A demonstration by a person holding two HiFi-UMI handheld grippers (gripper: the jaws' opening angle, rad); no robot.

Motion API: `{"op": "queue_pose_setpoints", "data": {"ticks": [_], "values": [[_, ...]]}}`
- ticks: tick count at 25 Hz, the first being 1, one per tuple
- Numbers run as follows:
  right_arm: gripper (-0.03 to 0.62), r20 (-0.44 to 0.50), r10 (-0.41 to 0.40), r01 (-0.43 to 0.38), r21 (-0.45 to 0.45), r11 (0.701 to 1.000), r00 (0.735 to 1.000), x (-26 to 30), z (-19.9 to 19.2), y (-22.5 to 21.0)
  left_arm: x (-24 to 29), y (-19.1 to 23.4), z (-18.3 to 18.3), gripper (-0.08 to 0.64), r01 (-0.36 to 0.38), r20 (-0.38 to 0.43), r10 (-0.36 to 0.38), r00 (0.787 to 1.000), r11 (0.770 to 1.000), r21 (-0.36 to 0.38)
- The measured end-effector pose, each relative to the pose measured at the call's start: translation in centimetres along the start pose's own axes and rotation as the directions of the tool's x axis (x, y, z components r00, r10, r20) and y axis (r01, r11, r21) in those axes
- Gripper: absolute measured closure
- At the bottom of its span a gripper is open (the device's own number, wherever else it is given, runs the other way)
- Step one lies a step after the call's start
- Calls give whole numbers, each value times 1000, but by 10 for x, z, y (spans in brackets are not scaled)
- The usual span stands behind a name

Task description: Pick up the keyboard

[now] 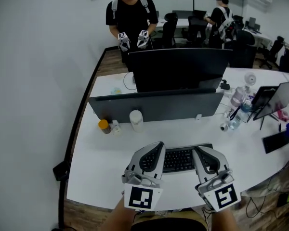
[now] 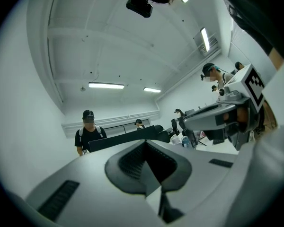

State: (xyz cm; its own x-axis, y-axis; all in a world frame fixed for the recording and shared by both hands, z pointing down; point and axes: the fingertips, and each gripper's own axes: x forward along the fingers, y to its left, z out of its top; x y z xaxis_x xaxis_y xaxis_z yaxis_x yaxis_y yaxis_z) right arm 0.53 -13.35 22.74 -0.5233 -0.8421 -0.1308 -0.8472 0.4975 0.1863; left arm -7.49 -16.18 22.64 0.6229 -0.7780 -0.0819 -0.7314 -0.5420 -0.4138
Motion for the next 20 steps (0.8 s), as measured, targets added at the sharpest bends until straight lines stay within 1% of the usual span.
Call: {"op": "queue_pose_setpoints", "data": {"ticks": [2,5,12,14,18,20], "values": [[560,-2,12,-12,5,1000,1000,2,-3,-5,3,2,0,551,-19,-2,19,1000,1000,-1],[560,0,25,-25,18,1000,1000,4,-8,-12,8,3,-6,551,-42,-26,42,999,999,0],[558,-14,24,-23,51,998,1000,2,-24,-36,19,-6,-16,551,-56,-73,56,996,998,-6],[558,-23,22,-21,58,998,999,2,-29,-42,21,-7,-17,551,-66,-78,65,995,998,-9],[557,-38,14,-12,54,998,999,2,-38,-53,25,-8,-16,551,-66,-60,65,996,998,-14],[555,-45,14,-11,67,998,999,2,-43,-59,27,-9,-19,549,-71,-72,68,995,997,-31]]}}
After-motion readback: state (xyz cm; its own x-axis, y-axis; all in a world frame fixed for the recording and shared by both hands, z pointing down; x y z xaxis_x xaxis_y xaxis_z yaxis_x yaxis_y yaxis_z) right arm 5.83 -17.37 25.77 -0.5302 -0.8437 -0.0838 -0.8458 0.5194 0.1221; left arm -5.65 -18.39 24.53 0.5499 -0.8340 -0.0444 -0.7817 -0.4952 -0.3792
